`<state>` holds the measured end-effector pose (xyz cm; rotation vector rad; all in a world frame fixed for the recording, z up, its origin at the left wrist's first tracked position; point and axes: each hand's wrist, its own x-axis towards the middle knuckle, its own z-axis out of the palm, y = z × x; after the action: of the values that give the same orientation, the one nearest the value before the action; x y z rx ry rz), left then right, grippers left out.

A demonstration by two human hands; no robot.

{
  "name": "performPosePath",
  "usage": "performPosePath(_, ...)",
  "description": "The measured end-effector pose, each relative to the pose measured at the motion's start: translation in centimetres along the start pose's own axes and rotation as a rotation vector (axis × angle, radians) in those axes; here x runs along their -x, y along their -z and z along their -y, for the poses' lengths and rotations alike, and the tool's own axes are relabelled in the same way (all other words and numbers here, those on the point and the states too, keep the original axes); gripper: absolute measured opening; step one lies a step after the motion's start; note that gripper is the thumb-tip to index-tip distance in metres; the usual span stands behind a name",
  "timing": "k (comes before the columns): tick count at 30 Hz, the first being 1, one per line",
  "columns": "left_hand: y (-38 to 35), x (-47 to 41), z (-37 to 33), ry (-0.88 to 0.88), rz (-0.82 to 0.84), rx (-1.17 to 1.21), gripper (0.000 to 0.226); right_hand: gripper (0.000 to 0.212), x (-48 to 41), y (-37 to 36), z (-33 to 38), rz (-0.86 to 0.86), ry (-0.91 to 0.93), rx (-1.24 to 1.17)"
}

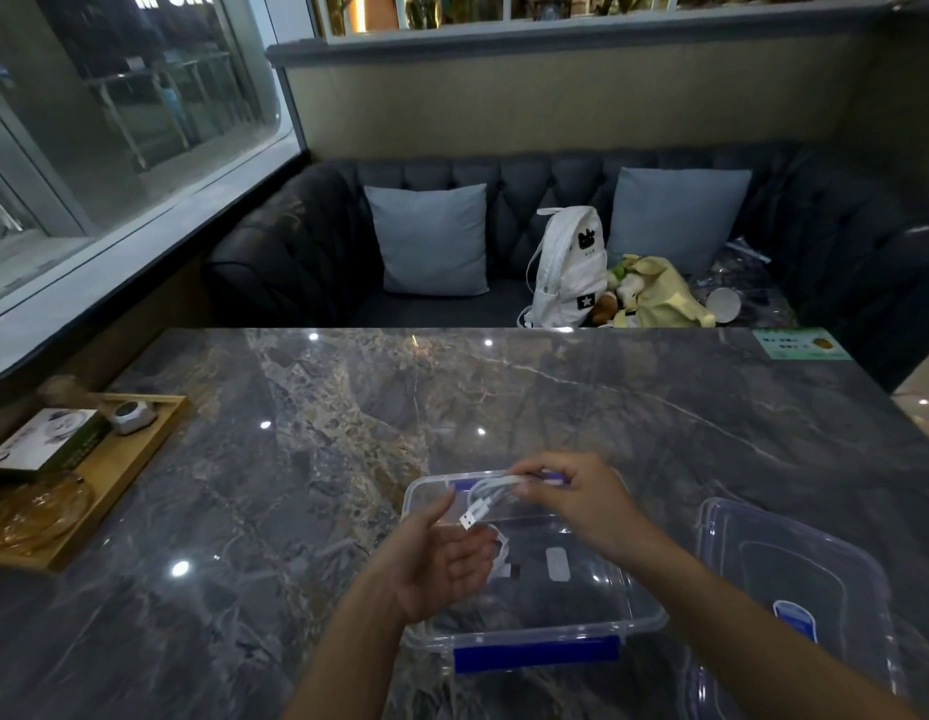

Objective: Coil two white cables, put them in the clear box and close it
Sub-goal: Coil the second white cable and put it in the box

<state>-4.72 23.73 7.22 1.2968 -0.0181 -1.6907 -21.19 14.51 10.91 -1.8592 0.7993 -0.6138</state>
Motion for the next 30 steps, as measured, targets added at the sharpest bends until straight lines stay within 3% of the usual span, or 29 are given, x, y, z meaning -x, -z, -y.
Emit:
performPosePath(6,-0.8,0.0,-0.4,-0.035,0.010,-0.114,0.009,0.018,0.9,-0.1,-0.4,0.024,0.162,0.217)
performPosePath(9,-0.6,-0.4,-0.2,-0.067,-0.028,-0.087,0.018,0.038,1.4,0.3,-0.9,0.061,0.161,0.294)
performPosePath(11,-0.6,-0.6,-0.2,-0.113,-0.067,-0.105,0.012,0.050,1.7,0.5,-1.4,0.061,0.116,0.292)
performPosePath(14,-0.5,-0.9,-0.2,-0.185,-0.094,-0.168,0.011,0.033,1.7,1.1,-1.9,-0.122,-0.034,0.018)
performPosePath(17,-0.8,-1.1,0.1,-0.254,-0.139,-0.199,0.006,0.019,1.4,1.5,-1.8,-0.147,-0.193,-0.113)
performPosePath(21,-1.6,-1.7,0.6,-0.305,-0.162,-0.228,0.007,0.017,1.4,1.1,-2.6,-0.077,-0.294,-0.035)
performPosePath(26,-2.7,-2.5,1.4,-0.354,-0.245,-0.284,0.013,0.011,1.4,1.0,-2.8,-0.124,-0.306,-0.076)
performPosePath(30,-3.6,-3.5,2.0,-0.387,-0.280,-0.358,0.008,0.012,1.1,1.0,-3.4,-0.146,-0.273,0.298)
